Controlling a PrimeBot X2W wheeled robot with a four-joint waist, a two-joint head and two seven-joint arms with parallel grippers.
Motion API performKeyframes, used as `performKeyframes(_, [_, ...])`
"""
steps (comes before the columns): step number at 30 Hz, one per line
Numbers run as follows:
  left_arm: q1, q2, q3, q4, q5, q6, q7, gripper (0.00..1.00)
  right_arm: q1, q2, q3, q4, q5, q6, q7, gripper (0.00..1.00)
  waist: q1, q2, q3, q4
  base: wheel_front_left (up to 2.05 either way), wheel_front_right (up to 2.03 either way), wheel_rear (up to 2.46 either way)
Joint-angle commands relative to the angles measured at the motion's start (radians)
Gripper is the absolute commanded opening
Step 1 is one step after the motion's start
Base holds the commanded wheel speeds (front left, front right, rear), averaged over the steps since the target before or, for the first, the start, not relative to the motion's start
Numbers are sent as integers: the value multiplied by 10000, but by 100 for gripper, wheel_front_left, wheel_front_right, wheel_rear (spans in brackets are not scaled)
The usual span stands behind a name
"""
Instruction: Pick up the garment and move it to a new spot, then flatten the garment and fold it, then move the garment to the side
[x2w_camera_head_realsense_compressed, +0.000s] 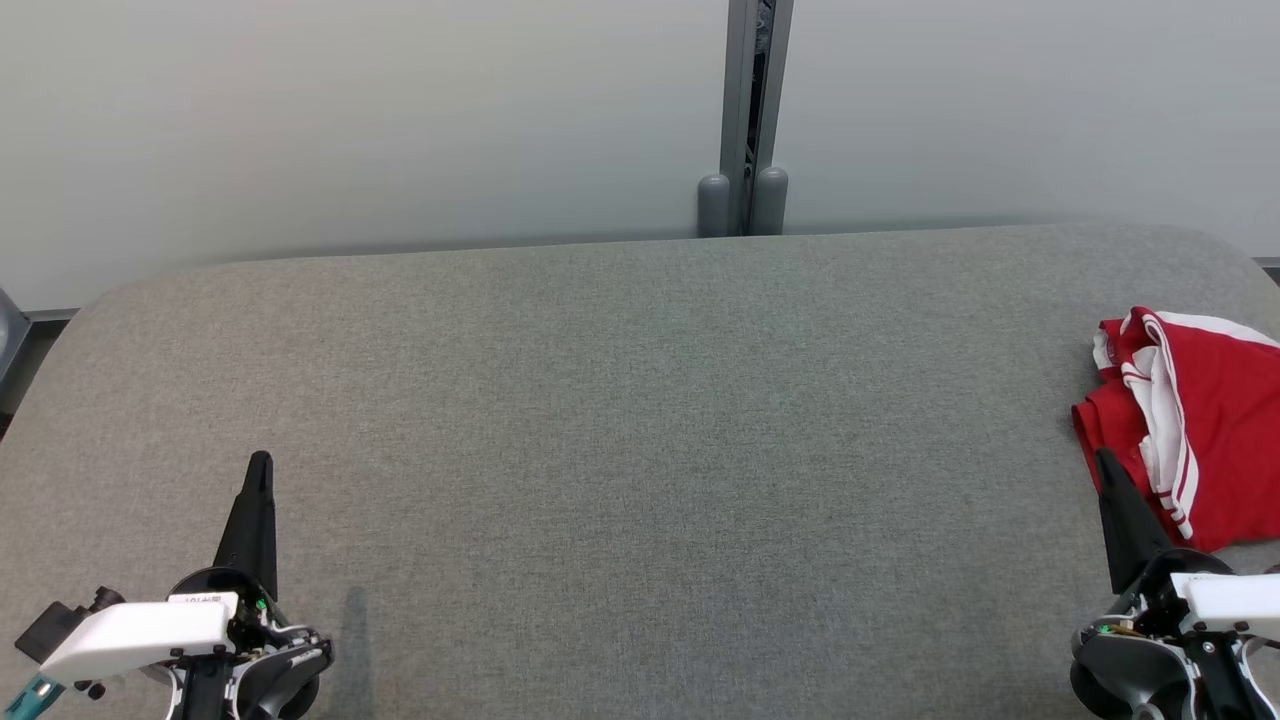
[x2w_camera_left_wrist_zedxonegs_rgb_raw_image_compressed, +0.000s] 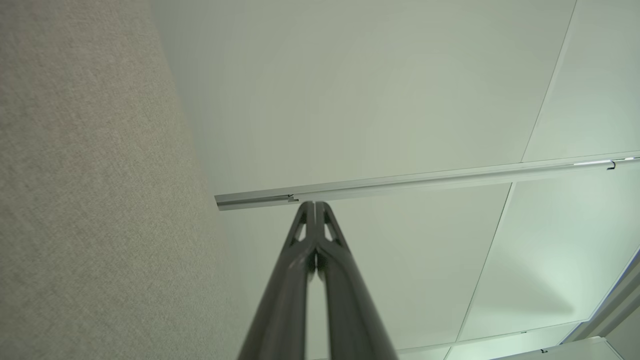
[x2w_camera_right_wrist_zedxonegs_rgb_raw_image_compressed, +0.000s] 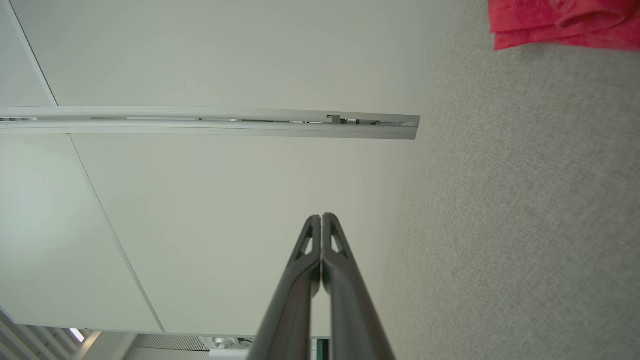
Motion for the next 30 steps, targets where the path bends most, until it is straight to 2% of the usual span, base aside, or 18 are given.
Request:
performKeyframes(1, [-133, 52, 34, -32, -15, -37, 29, 0, 93, -93, -4, -35, 22, 4, 29, 0, 0, 0, 0, 0, 0, 0, 0])
performKeyframes(30, [-134, 53, 34, -33, -15, -37, 29, 0, 93, -94, -4, -35, 22, 4, 29, 0, 0, 0, 0, 0, 0, 0, 0])
